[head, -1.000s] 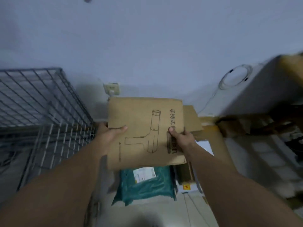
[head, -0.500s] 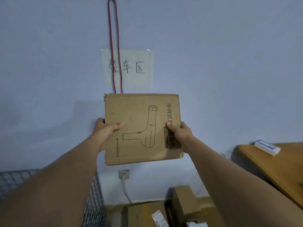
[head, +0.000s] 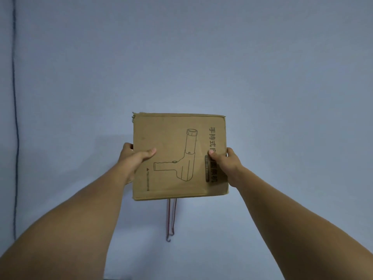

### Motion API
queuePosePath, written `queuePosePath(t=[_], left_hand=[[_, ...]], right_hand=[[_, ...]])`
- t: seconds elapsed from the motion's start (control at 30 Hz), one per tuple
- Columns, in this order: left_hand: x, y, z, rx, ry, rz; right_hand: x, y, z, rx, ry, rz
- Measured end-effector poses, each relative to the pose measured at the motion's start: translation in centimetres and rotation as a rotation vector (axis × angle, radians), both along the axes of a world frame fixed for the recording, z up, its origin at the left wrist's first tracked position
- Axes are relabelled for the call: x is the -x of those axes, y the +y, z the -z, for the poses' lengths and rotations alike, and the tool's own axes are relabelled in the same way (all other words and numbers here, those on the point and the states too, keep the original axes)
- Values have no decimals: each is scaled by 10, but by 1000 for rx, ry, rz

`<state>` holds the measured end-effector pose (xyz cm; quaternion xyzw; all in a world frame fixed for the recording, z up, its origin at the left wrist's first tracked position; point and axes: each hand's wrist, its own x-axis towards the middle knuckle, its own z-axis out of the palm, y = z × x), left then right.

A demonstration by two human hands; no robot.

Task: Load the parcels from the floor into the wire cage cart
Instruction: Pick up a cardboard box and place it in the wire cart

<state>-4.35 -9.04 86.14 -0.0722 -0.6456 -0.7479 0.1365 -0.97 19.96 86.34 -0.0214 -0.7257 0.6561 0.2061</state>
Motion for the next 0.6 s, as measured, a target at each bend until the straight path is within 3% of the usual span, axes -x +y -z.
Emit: queuePosePath(t=[0.27, 0.47, 0.6], left_hand=[[-11, -104, -63, 23, 59, -68], [1, -209, -49, 112, 68, -96], [21, -277, -15, 131, -12, -131]], right_hand=[[7, -94, -57, -28, 84, -94], [36, -195, -31, 97, 67, -202], [65, -255, 6, 49, -42, -303]])
